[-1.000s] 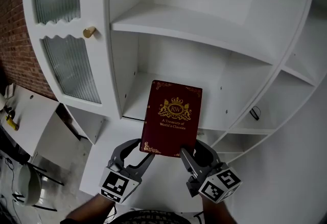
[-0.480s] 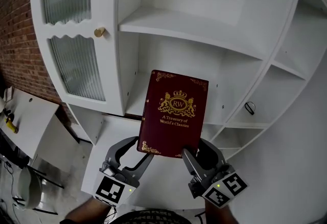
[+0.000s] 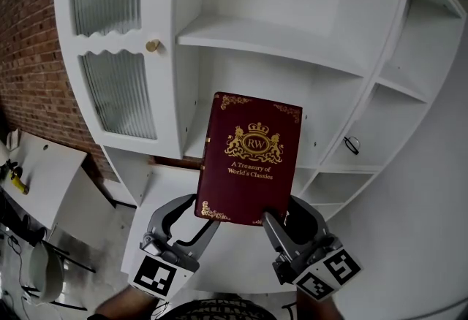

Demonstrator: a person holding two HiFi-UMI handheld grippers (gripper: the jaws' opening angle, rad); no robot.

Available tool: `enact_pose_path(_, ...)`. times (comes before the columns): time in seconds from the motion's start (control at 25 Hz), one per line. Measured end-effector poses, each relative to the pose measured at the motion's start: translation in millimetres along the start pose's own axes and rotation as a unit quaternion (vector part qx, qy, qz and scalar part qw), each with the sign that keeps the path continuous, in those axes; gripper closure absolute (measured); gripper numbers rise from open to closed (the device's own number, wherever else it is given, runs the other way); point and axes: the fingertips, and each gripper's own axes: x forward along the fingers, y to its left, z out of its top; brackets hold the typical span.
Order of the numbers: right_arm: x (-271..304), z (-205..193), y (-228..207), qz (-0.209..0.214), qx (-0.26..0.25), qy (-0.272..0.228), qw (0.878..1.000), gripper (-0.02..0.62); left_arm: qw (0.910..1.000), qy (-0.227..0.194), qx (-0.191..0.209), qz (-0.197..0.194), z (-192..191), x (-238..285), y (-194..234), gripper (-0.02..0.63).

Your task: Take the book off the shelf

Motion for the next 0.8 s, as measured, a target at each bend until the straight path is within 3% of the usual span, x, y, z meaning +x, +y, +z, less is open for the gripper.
enact_pose_path(0.8,-23.2,-16.3,37.5,-0.031,0.002,0.016,0.999,0.388,0.9993,0.019,-0.011,-0.03,-8.2,-39.2,-15.3,0.392)
